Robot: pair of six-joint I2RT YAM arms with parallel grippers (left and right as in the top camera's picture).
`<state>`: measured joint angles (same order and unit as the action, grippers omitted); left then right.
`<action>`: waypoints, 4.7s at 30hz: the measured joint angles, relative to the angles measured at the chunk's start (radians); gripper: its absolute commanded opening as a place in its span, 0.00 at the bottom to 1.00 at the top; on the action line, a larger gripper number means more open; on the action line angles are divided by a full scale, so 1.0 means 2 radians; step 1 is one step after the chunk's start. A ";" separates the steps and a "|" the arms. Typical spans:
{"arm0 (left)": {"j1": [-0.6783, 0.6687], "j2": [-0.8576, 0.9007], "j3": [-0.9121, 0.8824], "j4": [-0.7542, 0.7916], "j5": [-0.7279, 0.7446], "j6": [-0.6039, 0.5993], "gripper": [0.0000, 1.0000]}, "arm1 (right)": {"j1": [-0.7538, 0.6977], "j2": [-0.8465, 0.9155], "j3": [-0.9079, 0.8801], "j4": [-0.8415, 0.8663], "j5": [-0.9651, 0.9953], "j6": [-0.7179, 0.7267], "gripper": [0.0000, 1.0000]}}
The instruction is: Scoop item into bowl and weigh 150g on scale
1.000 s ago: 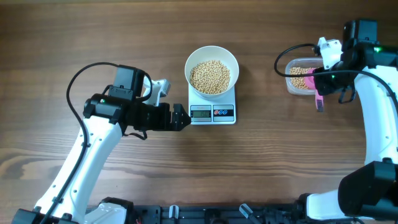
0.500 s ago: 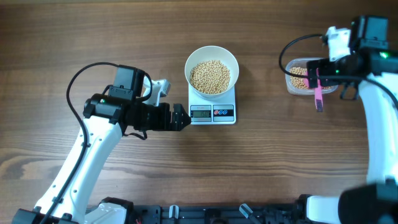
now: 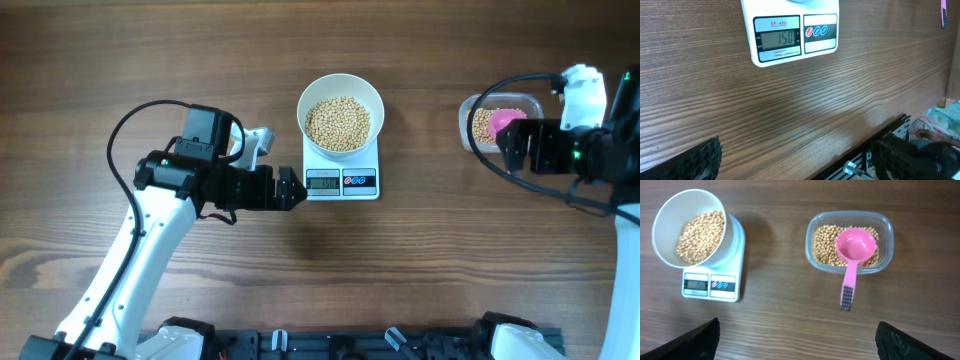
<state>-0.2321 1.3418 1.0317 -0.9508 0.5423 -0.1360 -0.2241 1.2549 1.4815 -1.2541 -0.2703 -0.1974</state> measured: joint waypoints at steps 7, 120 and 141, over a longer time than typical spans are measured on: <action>0.000 0.000 0.000 0.000 0.000 0.000 1.00 | 0.000 -0.062 0.000 -0.010 -0.006 0.022 1.00; 0.000 0.000 0.000 0.000 -0.002 0.000 1.00 | 0.078 -0.618 -0.737 0.626 0.095 0.061 1.00; 0.000 0.000 0.000 0.000 -0.002 0.000 1.00 | 0.078 -0.618 -0.737 0.626 0.097 0.053 1.00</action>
<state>-0.2321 1.3422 1.0317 -0.9508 0.5388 -0.1360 -0.0677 0.0181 0.0067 -0.0017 -0.0769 -0.0910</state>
